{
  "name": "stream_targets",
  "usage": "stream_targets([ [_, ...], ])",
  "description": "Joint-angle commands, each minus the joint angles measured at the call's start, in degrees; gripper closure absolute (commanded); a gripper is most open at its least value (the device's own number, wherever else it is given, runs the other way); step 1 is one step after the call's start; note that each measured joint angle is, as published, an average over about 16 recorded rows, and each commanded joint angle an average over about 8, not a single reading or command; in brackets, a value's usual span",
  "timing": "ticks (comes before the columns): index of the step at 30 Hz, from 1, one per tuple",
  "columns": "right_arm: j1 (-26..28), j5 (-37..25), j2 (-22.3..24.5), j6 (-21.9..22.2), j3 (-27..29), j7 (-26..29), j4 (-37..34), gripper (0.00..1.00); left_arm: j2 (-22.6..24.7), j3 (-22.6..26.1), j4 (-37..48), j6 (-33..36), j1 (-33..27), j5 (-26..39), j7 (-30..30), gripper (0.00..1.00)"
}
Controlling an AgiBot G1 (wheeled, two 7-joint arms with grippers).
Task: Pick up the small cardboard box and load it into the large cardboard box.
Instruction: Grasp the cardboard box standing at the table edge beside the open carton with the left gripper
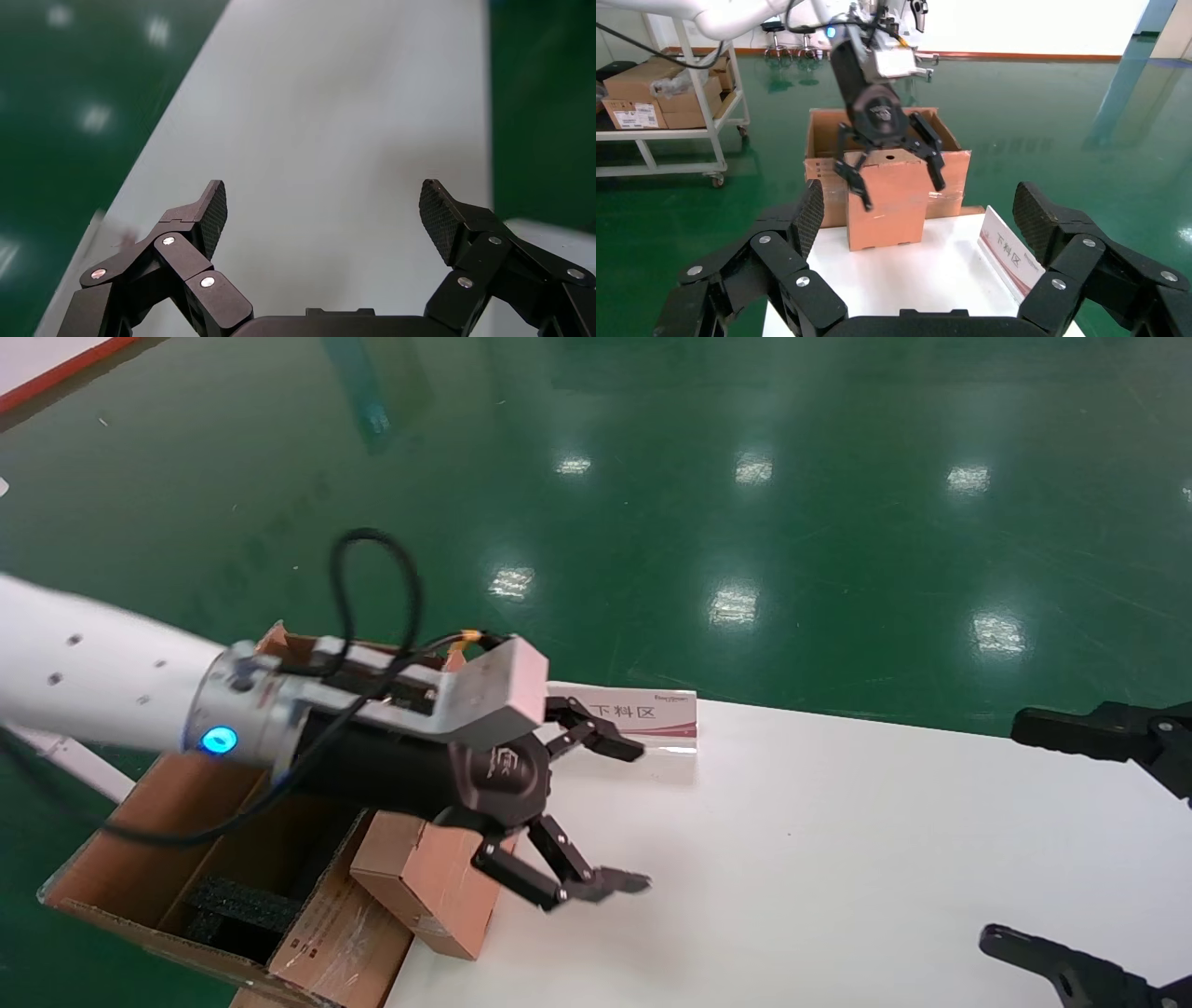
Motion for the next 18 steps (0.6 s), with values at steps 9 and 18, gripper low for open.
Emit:
stream_targets([
  [9, 0.0, 0.0, 0.0, 0.0, 0.0, 0.0, 0.0, 0.00, 5.4, 12.9, 1.1, 4.4, -13.8, 18.6, -13.9, 0.00],
  [18, 0.0, 0.1, 0.0, 0.0, -0.1, 0.0, 0.0, 0.00, 7.9, 25.2, 2.6, 4.8, -24.5, 23.1, -25.5, 0.00],
])
